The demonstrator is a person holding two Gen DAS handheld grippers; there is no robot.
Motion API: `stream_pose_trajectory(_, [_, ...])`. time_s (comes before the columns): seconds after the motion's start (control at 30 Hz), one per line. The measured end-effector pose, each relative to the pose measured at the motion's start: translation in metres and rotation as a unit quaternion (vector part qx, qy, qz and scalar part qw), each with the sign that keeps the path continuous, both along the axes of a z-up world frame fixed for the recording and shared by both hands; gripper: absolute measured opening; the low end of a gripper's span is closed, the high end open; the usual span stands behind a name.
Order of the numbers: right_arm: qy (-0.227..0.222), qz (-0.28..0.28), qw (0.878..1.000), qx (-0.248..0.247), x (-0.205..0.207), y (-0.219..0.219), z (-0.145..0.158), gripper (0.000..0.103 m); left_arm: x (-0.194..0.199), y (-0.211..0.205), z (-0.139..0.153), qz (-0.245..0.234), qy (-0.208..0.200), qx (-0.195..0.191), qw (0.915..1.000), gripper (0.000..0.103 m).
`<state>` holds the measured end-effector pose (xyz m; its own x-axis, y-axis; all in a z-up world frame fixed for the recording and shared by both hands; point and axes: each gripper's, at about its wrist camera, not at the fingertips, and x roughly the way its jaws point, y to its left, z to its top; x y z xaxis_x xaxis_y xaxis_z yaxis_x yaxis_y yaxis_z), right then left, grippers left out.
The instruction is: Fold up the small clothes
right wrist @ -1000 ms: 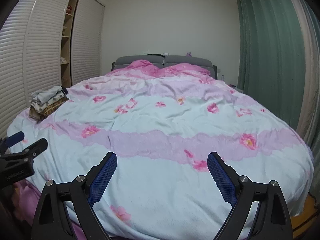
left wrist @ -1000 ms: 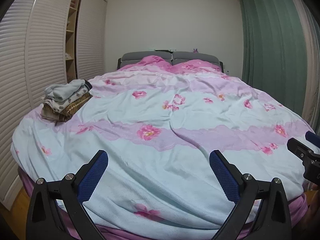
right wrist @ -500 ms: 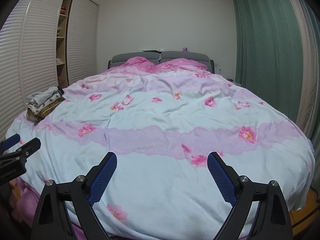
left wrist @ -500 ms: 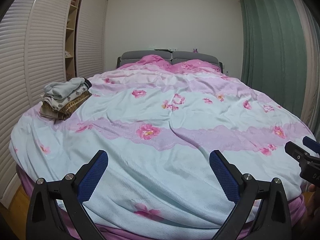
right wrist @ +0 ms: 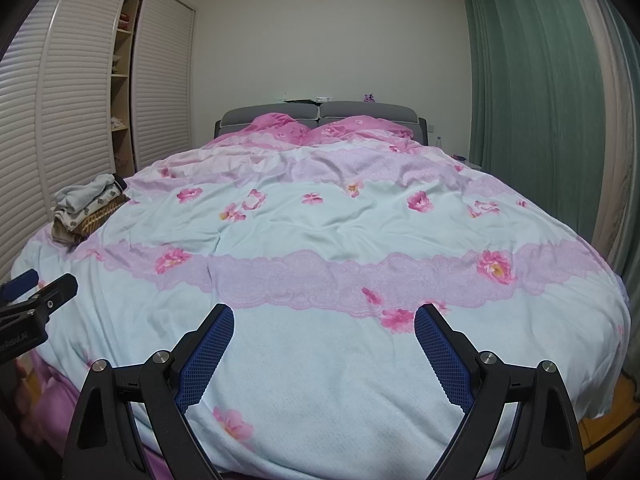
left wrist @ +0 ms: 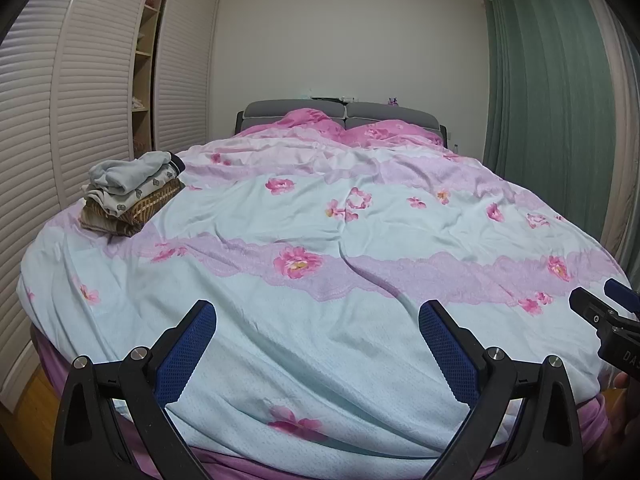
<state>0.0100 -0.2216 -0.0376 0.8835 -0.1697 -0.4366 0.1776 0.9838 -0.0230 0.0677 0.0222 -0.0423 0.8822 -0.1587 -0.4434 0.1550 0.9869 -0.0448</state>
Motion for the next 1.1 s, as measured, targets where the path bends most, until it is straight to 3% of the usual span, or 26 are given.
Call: stream_pose_trajectory(1.1, [0.0,-0.001,1.0,0.001,-0.0001,0.0004,-0.0002,0.093,-0.001,-0.0026,-0.0004,-0.002,0.002,0.001,1.0,0.103])
